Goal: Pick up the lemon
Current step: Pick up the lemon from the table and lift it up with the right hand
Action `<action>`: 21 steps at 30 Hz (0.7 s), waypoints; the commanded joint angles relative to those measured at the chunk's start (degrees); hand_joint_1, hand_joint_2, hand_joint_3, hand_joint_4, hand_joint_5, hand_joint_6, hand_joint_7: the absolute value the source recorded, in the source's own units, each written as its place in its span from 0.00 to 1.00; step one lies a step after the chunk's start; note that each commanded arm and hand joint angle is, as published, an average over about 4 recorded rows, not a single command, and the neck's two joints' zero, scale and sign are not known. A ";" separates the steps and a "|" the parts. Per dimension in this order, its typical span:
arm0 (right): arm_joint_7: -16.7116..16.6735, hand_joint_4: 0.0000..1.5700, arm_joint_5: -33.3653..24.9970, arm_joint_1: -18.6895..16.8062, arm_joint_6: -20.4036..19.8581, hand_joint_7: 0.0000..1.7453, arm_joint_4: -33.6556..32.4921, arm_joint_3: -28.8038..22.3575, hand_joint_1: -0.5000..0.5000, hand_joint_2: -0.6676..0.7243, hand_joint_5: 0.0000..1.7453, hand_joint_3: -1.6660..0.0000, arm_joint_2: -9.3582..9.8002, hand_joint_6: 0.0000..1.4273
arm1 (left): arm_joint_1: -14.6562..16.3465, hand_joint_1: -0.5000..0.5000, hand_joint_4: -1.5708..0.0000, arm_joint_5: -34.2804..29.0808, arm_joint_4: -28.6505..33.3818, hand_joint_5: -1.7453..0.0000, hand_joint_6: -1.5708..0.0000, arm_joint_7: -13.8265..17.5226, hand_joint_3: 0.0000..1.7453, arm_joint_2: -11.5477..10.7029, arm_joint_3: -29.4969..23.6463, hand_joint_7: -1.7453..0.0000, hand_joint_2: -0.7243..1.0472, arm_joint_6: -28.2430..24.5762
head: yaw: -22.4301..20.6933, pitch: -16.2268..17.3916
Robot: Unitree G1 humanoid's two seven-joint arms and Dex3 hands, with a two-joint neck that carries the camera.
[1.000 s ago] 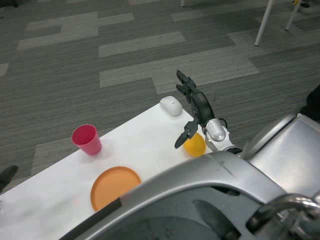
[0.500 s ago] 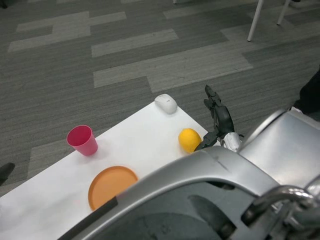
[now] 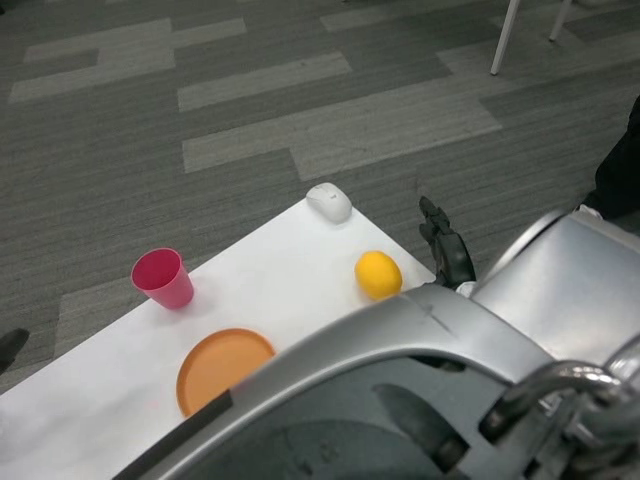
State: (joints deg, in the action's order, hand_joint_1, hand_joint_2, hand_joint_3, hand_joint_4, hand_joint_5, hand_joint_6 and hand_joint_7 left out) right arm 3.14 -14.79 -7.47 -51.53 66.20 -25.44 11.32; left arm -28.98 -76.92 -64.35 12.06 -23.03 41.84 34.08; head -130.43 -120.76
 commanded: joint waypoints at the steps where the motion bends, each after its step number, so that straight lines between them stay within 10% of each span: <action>1: 1.82 0.00 1.23 1.50 -0.26 0.00 2.64 0.54 0.54 0.82 0.28 1.00 0.50 0.00 | -1.17 1.00 1.00 0.28 -0.17 1.00 1.00 -0.02 0.05 -0.26 0.17 1.00 1.00 -0.42 | 0.01 0.02; 21: 3.36 0.00 1.87 8.09 -0.50 0.00 12.42 1.66 0.50 0.70 0.33 1.00 2.61 0.00 | -1.08 1.00 1.00 0.37 0.01 1.00 1.00 0.03 0.05 -0.18 0.26 1.00 1.00 -0.42 | 0.04 0.47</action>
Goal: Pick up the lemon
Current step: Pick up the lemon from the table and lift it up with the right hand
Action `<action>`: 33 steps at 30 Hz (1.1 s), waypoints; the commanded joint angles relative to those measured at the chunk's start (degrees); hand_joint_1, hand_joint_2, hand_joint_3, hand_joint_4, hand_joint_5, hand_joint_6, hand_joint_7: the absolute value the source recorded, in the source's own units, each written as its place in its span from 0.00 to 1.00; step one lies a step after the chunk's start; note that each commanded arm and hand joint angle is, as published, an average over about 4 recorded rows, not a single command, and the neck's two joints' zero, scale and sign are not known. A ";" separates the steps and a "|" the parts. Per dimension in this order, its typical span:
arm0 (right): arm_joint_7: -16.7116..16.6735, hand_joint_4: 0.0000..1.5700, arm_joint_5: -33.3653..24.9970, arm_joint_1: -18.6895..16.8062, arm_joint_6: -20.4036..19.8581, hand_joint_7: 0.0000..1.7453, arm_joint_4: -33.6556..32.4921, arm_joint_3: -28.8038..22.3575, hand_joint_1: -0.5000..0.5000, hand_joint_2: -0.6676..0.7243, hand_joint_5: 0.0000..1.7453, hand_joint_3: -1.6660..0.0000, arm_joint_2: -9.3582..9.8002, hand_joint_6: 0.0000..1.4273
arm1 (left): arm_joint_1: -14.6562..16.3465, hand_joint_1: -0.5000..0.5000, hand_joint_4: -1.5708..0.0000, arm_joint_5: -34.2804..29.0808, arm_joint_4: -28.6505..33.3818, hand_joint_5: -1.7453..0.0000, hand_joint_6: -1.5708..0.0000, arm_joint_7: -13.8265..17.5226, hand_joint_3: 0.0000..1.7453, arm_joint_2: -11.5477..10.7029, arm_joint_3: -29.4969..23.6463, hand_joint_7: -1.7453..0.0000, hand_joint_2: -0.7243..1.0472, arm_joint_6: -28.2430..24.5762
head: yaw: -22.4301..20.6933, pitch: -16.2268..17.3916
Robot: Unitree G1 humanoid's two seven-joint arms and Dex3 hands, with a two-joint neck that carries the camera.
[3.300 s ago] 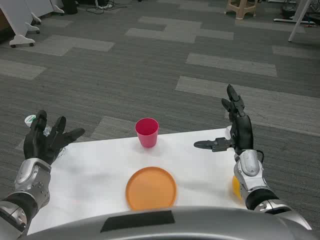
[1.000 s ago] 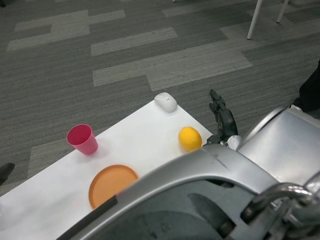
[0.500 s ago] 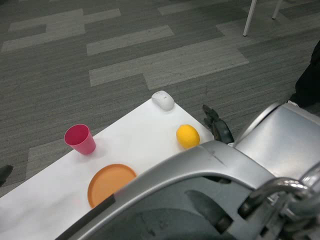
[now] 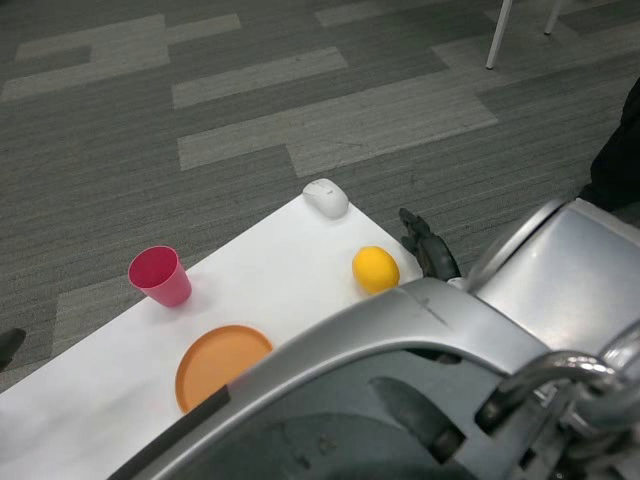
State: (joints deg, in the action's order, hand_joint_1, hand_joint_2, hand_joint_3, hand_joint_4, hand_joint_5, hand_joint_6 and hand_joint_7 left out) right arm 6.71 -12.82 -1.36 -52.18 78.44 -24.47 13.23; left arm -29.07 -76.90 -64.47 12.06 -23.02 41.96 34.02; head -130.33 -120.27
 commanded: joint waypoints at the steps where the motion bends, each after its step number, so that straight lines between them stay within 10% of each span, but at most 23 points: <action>1: -0.38 0.00 -0.10 2.42 0.17 0.00 0.44 1.20 0.50 0.69 0.35 0.99 0.79 0.00 | -0.99 1.00 1.00 0.35 0.20 1.00 1.00 0.05 0.05 -0.18 0.13 1.00 1.00 -0.35 | -0.10 -0.02; 21: -2.49 0.00 1.22 4.61 -0.16 0.00 1.89 3.82 0.50 0.57 0.50 0.99 0.44 0.00 | -0.55 1.00 1.00 0.35 0.49 1.00 1.00 0.16 0.05 -0.22 -0.22 1.00 1.00 -0.35 | -0.74 0.49; 33: -6.54 0.00 14.97 4.79 0.06 0.00 4.70 3.99 0.41 0.20 0.62 0.71 1.98 0.00 | -0.55 1.00 1.00 0.35 0.58 1.00 1.00 0.16 0.05 -0.27 -0.39 1.00 1.00 -0.35 | -0.96 1.00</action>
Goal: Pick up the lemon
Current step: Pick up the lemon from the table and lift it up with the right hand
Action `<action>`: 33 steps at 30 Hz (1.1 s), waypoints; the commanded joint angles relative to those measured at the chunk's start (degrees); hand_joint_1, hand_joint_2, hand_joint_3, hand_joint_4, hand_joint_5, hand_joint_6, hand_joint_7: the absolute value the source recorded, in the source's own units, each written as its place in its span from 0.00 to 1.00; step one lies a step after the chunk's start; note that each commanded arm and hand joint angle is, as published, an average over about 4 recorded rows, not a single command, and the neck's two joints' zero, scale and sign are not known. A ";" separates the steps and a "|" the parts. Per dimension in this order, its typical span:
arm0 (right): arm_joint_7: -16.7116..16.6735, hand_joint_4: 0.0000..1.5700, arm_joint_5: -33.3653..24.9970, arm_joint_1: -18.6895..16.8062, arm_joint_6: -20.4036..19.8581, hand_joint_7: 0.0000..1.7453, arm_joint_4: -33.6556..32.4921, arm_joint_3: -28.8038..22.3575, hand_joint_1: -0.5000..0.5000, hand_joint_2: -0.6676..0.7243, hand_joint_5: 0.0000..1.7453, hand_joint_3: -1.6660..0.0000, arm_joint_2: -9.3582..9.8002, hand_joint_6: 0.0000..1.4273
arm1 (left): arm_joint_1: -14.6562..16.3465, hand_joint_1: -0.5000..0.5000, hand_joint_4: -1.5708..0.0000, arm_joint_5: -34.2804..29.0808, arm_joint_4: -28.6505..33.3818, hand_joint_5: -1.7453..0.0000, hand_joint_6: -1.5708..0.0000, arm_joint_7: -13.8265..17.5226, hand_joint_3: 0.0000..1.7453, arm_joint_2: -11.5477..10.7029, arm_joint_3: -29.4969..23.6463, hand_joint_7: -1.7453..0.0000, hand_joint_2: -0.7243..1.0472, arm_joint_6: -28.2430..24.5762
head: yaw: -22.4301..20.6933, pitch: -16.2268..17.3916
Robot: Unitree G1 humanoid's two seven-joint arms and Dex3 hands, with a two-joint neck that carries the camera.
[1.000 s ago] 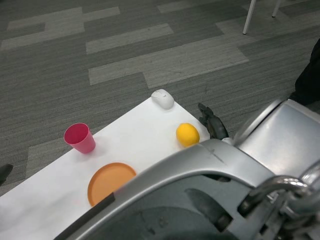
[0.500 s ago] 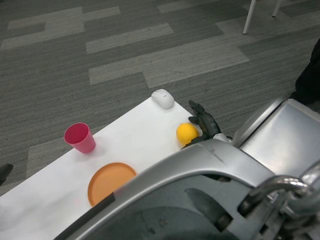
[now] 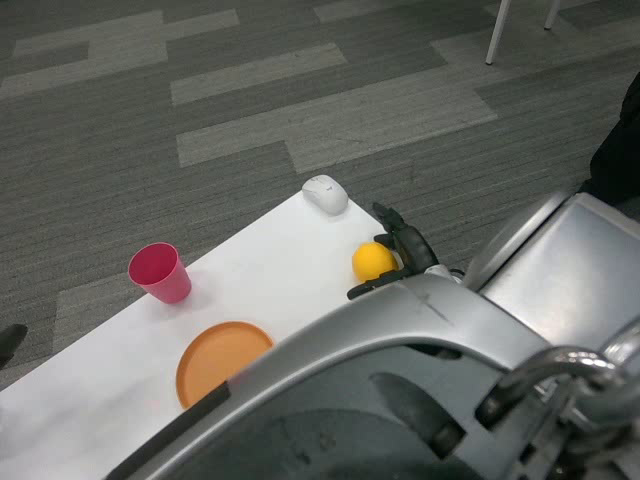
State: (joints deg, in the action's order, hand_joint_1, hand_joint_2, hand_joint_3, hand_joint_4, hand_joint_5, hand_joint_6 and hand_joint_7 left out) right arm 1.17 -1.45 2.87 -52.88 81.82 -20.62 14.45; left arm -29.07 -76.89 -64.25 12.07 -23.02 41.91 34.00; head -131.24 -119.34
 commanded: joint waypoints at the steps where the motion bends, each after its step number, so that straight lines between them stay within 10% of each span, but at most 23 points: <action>1: -1.26 0.00 4.19 0.56 0.76 0.00 1.43 0.14 0.39 0.18 0.64 0.65 0.86 0.00 | -0.55 1.00 1.00 0.34 0.35 1.00 1.00 0.15 0.05 -0.27 -0.36 1.00 1.00 -0.34 | -0.02 0.04; 17: -5.67 0.00 9.22 0.47 0.85 0.01 1.50 0.84 0.12 0.16 0.78 0.11 1.72 0.00 | -0.46 1.00 1.00 0.34 0.35 1.00 1.00 0.15 0.05 -0.29 -0.49 1.00 1.00 -0.32 | -0.21 0.67; 25: -5.01 0.00 9.88 0.47 1.38 0.38 1.59 0.91 0.12 0.10 0.83 0.10 2.44 0.03 | -0.46 1.00 1.00 0.34 0.35 1.00 1.00 0.15 0.05 -0.35 -0.60 1.00 1.00 -0.25 | -0.11 0.91; 33: -4.25 0.02 9.49 0.58 1.20 0.40 1.28 -0.28 0.12 0.09 0.83 0.10 2.60 0.09 | -0.46 1.00 1.00 0.34 0.35 1.00 1.00 0.15 0.05 -0.35 -0.69 1.00 1.00 -0.25 | -0.23 0.74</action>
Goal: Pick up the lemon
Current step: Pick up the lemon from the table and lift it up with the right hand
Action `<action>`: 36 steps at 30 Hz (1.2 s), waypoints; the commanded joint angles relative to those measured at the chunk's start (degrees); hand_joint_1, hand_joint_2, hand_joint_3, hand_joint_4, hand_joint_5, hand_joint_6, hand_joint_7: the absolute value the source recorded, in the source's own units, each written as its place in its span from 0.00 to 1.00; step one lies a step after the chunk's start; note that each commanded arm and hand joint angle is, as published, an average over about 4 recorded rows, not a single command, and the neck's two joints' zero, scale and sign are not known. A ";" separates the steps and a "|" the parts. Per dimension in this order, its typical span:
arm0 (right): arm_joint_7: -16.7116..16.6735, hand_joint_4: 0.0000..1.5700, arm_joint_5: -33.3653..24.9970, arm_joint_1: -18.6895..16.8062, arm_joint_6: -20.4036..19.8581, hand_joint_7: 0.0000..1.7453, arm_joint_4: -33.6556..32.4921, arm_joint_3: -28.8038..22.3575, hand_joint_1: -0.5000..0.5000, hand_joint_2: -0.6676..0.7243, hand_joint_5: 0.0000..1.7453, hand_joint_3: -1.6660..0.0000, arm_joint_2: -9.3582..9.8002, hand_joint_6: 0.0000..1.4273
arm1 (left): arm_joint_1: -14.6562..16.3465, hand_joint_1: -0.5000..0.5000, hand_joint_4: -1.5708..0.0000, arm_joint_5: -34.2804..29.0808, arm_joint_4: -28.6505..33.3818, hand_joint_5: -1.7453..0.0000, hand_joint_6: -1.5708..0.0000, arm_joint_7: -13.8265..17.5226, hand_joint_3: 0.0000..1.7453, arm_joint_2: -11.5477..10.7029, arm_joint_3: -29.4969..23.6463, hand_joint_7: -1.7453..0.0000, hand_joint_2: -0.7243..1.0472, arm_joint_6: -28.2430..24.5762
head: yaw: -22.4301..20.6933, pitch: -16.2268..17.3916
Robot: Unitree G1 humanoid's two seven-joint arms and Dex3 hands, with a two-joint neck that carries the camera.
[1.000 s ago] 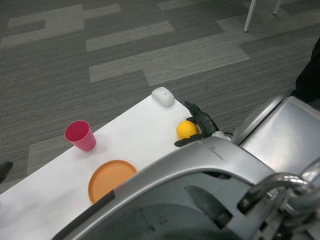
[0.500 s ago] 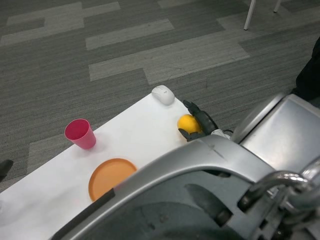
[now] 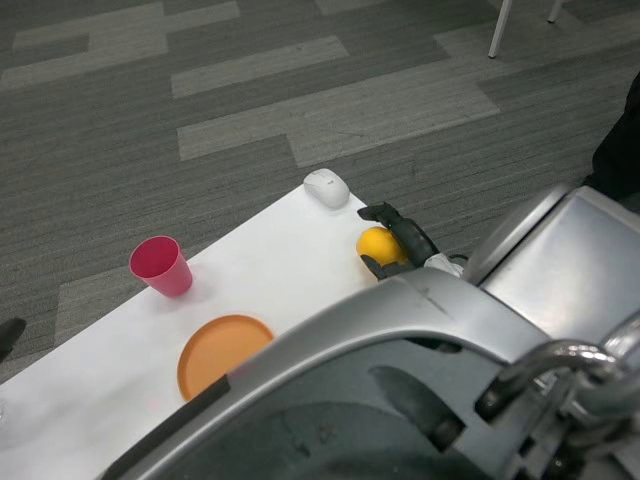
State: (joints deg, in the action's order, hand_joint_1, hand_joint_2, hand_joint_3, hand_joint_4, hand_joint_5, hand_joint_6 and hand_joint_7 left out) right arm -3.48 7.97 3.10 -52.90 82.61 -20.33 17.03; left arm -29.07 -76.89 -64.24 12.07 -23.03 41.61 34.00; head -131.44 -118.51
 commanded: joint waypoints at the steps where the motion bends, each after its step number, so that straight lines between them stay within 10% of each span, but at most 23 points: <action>1: 0.40 0.02 -0.02 0.38 1.22 0.40 0.36 -0.67 0.12 0.09 0.83 0.11 0.02 0.10 | -0.46 1.00 1.00 0.34 0.34 1.00 1.00 0.15 0.05 -0.35 -0.39 1.00 1.00 -0.25 | -0.04 -0.13; 15: 2.29 0.07 -2.67 1.52 0.96 0.40 -11.05 -1.66 0.12 0.09 0.83 0.14 -3.12 0.18 | -0.62 1.00 1.00 0.34 0.34 1.00 1.00 0.15 0.05 -0.44 -0.39 1.00 1.00 -0.25 | -0.64 -0.86; 22: 2.34 0.05 -6.17 3.17 0.87 0.40 -18.21 6.64 0.12 0.08 0.83 0.14 -3.49 0.16 | -0.70 1.00 1.00 0.34 0.34 1.00 1.00 0.15 0.05 -0.44 -0.39 1.00 1.00 -0.23 | -2.88 -1.55; 36: 1.55 0.07 -14.54 7.36 0.78 0.40 -28.10 23.60 0.12 0.07 0.87 0.14 -3.03 0.16 | -0.53 1.00 0.99 0.34 0.71 1.00 1.00 0.15 0.05 -0.37 -0.61 1.00 1.00 0.04 | -26.06 -3.04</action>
State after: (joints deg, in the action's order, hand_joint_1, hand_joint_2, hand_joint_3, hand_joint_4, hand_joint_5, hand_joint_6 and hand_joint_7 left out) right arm -1.57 -5.95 8.68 -51.58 55.38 2.65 13.73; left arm -29.09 -76.89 -63.73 12.09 -23.08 41.42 33.95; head -155.05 -121.51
